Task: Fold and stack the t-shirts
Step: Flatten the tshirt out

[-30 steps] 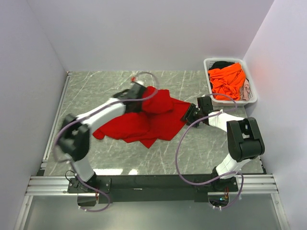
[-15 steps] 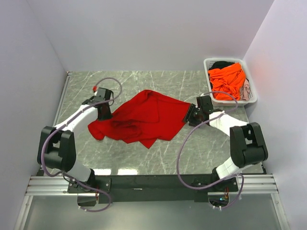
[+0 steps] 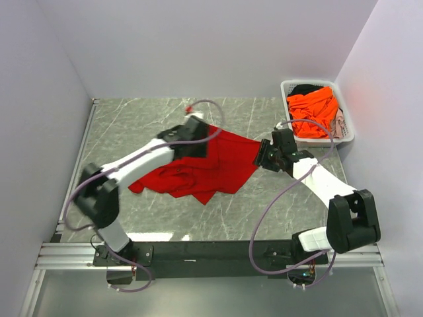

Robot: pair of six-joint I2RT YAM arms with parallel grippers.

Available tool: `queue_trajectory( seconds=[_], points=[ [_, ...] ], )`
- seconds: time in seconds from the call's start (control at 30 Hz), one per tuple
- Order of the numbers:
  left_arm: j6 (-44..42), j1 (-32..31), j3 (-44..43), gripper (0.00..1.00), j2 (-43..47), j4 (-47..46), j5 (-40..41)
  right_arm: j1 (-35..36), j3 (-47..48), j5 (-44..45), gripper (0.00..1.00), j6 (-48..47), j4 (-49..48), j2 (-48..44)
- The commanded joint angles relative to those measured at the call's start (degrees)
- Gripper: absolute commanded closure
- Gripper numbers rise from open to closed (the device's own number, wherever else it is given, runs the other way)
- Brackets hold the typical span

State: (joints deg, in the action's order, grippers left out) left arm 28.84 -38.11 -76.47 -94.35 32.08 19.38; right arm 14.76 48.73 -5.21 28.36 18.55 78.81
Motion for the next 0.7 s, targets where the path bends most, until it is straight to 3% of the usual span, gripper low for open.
queue_trajectory(
  seconds=[0.0, 0.07, 0.27, 0.67],
  points=[
    [1.31, -4.16, -6.84, 0.31, -8.12, 1.76, 0.39, 0.18, 0.05, 2.31, 0.44, -1.46, 1.84, -2.86],
    [0.96, -6.36, -10.96, 0.4, -13.03, 1.5, 0.31, 0.18, -0.3, 2.4, 0.44, -1.55, 2.11, -3.83],
    [-1.15, -8.82, -21.33, 0.49, -23.93, 1.85, -2.06, 0.18, -1.62, 1.08, 0.44, -1.03, 2.37, -6.29],
    [1.04, -8.91, -24.44, 0.51, -31.42, 4.66, 2.24, 0.18, -3.73, 0.55, 0.44, -0.85, 1.76, -8.93]
  ],
)
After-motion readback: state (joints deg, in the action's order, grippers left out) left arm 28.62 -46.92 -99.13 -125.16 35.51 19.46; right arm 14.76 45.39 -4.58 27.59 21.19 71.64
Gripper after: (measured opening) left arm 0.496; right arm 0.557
